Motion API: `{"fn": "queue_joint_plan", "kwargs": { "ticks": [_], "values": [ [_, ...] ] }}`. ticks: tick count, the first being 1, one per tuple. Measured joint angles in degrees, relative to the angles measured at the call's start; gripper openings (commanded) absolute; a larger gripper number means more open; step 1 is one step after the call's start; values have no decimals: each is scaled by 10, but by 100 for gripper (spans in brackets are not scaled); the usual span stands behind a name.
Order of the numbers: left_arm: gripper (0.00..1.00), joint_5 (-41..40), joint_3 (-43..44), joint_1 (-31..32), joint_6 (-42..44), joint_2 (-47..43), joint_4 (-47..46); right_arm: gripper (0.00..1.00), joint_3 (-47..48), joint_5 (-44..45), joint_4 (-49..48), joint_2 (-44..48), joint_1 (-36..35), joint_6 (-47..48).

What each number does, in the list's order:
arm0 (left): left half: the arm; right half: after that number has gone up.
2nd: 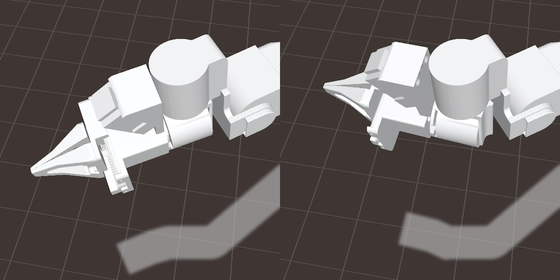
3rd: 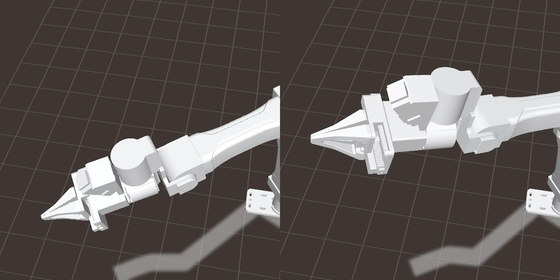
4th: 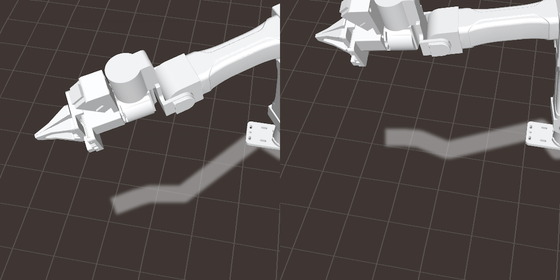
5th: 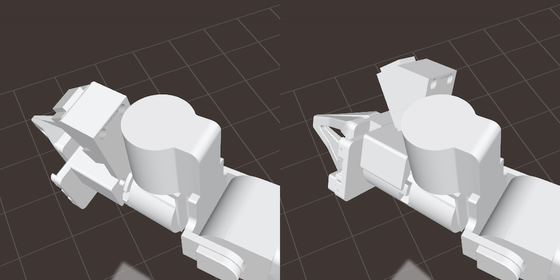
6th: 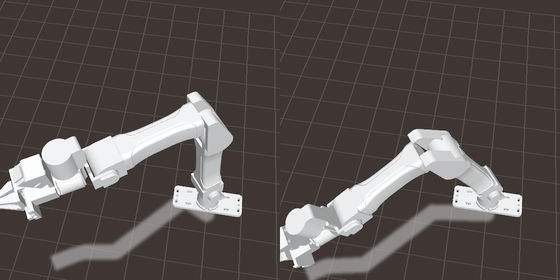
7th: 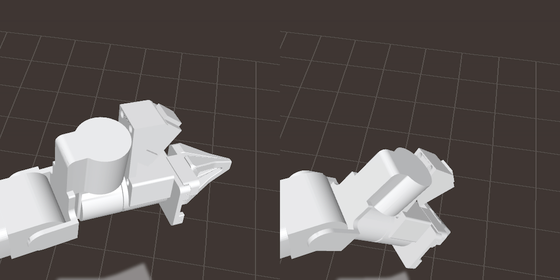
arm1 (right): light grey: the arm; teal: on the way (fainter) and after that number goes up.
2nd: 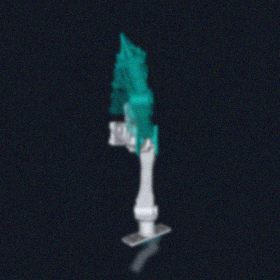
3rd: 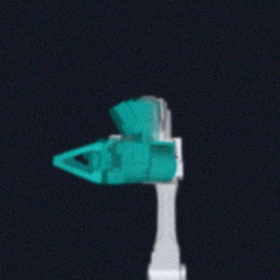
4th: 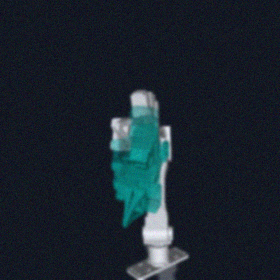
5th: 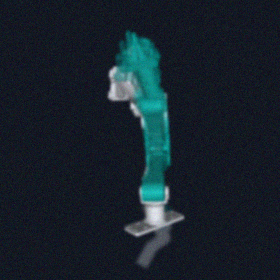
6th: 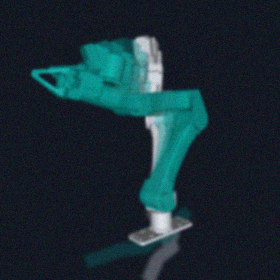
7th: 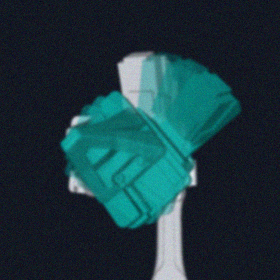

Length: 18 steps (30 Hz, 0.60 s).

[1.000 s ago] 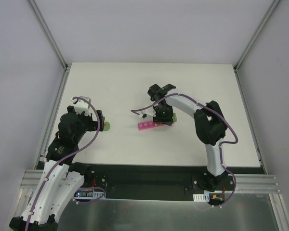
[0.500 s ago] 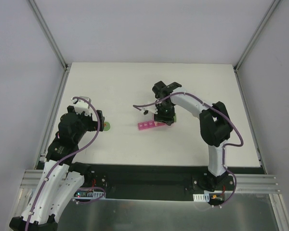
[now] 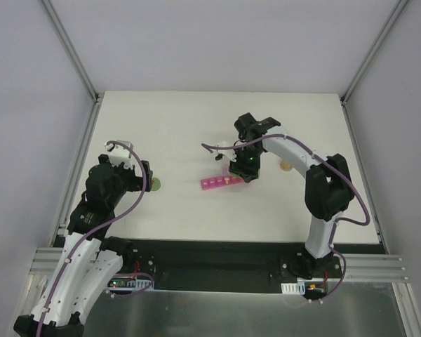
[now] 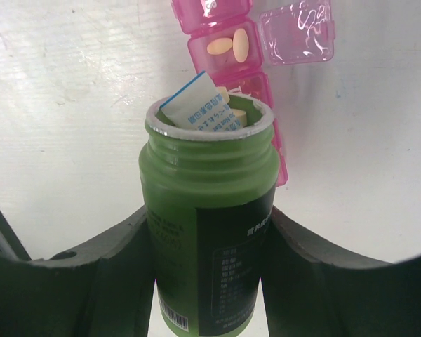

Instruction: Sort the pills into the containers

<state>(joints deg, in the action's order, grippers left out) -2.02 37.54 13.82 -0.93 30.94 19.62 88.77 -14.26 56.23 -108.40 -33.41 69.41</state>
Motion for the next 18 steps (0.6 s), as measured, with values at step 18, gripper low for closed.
{"fn": "queue_joint_plan", "kwargs": {
  "ticks": [18],
  "values": [
    [99,85,-23,0,17,-29,-24,10,-113,-173,-116,140,26,-42]
  ]
}}
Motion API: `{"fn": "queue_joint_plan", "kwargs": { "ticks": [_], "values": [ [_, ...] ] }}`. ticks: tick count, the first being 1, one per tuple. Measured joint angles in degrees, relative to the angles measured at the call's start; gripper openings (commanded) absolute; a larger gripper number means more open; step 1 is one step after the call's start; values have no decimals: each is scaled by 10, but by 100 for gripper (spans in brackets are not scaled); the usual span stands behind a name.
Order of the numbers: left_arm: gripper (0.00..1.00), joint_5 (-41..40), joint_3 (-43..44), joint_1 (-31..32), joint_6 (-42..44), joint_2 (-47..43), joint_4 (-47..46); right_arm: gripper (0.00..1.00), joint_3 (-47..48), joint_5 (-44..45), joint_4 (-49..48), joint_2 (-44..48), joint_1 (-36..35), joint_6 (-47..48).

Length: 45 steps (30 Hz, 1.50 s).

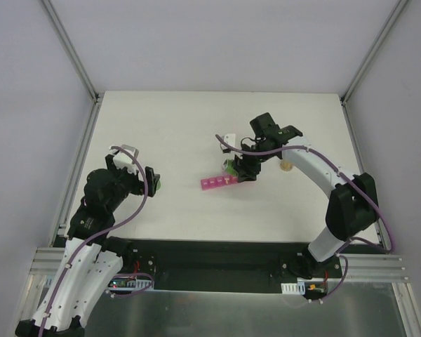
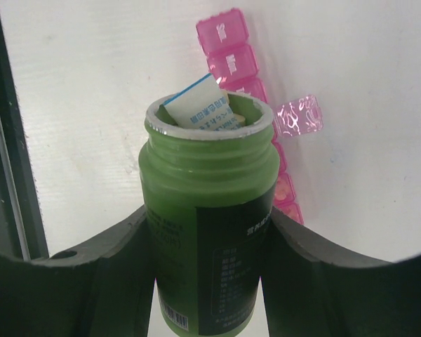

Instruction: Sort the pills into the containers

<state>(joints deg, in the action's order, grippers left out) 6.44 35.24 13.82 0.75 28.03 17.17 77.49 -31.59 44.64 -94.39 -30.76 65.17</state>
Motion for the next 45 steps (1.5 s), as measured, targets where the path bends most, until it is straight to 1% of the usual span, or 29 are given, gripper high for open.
{"fn": "queue_joint_plan", "kwargs": {
  "ticks": [7,11,14,16,21,26,29,31,33,34,37,39,45],
  "values": [
    [99,67,-12,0,-3,-16,-33,10,-39,-100,-80,37,21,-51],
    [99,127,-21,0,-35,-24,-72,10,-71,-150,-132,71,24,-93],
    [99,170,-21,0,-71,-19,-102,10,-84,-180,-175,89,23,-131],
    [99,200,-21,0,-106,-13,-127,10,-104,-200,-222,108,24,-169],
    [99,263,-33,0,-212,-9,-226,10,-142,-232,-315,136,24,-261],
    [99,292,-51,5,-285,3,-321,10,-172,-256,-424,149,23,-372],
    [99,288,-51,36,-310,29,-368,10,-190,-266,-496,154,23,-445],
    [99,268,-48,81,-311,50,-387,10,-198,-272,-543,155,23,-493],
    [99,244,-35,139,-304,80,-399,10,-206,-277,-594,156,23,-542],
    [99,225,-23,178,-295,102,-406,10,-210,-279,-622,157,23,-568],
    [99,187,10,237,-280,158,-429,10,-219,-283,-675,166,23,-619],
    [99,155,30,256,-275,193,-451,10,-223,-288,-693,176,23,-637],
    [99,85,52,271,-275,256,-493,10,-231,-300,-726,203,23,-657]
  ]
}}
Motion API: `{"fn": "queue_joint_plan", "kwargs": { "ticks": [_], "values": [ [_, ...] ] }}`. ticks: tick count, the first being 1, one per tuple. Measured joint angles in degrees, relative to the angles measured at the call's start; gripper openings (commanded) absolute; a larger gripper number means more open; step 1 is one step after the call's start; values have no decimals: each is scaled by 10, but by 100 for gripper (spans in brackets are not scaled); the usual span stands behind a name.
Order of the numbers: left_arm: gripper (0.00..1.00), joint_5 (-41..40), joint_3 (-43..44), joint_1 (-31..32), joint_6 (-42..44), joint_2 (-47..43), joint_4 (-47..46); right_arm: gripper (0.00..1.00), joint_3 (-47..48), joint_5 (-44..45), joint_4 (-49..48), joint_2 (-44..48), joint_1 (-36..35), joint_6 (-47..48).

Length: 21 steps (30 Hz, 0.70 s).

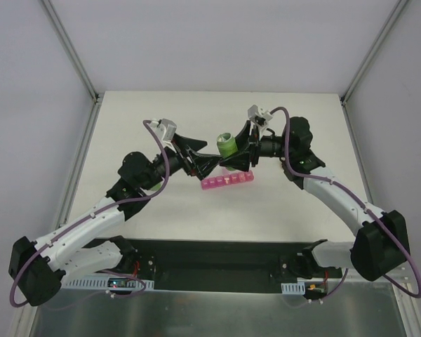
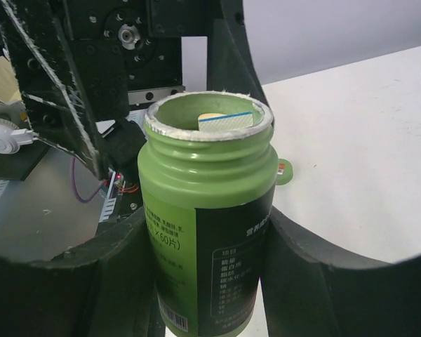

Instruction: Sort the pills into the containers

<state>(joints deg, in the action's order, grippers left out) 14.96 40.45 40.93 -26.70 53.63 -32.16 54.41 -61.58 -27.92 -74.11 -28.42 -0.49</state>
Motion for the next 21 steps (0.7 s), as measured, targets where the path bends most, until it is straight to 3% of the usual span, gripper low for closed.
{"fn": "queue_joint_plan", "kwargs": {
  "ticks": [5,8,15,21],
  "values": [
    [96,-28,21,15,0,35,-10,10,-3,-7,-4,2,-1,-4],
    [99,-30,26,15,0,41,-17,10,-5,-9,-4,2,-2,-5],
    [99,-24,28,15,13,9,-10,10,-8,-14,-5,2,-4,-4],
    [99,-45,45,15,26,-21,85,10,-8,-22,5,1,-8,18]
  ]
}}
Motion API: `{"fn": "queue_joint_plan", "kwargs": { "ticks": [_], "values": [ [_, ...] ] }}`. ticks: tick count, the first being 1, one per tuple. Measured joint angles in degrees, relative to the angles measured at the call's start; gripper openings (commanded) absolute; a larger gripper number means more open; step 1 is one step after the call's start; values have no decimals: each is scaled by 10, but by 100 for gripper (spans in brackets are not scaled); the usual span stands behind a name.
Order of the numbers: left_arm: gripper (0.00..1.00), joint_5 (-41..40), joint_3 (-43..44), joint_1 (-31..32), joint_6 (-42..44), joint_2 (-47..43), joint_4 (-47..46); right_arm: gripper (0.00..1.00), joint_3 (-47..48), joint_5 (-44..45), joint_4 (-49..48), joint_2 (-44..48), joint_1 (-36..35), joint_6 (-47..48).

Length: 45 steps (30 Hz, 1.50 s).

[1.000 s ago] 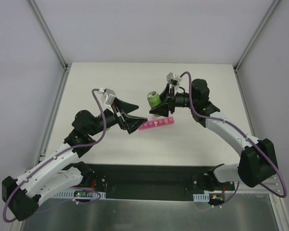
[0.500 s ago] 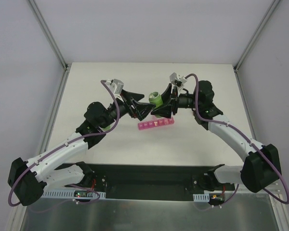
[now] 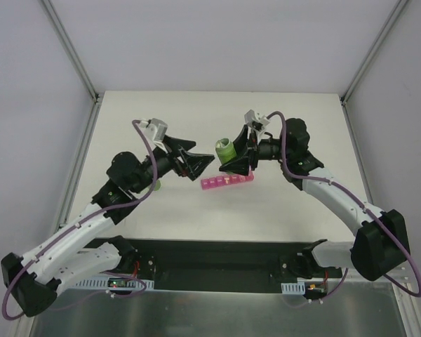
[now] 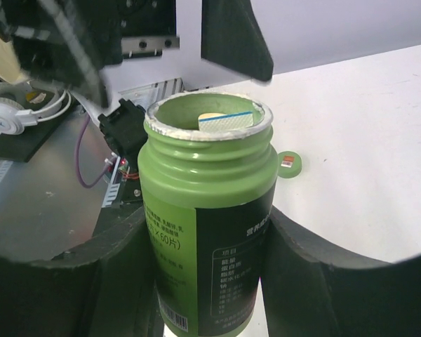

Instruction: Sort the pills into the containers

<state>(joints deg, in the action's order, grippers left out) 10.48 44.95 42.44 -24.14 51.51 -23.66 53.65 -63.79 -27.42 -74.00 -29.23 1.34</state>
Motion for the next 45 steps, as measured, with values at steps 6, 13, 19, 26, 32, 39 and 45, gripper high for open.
{"fn": "queue_joint_plan", "kwargs": {
  "ticks": [6,13,19,26,32,39,45],
  "values": [
    [99,44,-59,-156,-35,-137,120,10,-8,-2,39,0,0,54],
    [99,8,-80,-225,-22,-165,289,10,-9,-2,81,0,-1,99],
    [99,-52,-79,-296,-23,30,418,10,-9,-2,101,0,-2,118],
    [96,-96,-25,-298,-18,192,476,11,-9,-6,114,0,-2,128],
    [82,-126,28,-298,-9,289,474,11,-9,-10,115,0,-2,130],
    [66,-148,54,-298,4,355,474,10,-9,-12,116,0,-2,132],
    [64,-157,76,-298,9,396,470,10,-9,-12,116,0,-2,132]
  ]
}}
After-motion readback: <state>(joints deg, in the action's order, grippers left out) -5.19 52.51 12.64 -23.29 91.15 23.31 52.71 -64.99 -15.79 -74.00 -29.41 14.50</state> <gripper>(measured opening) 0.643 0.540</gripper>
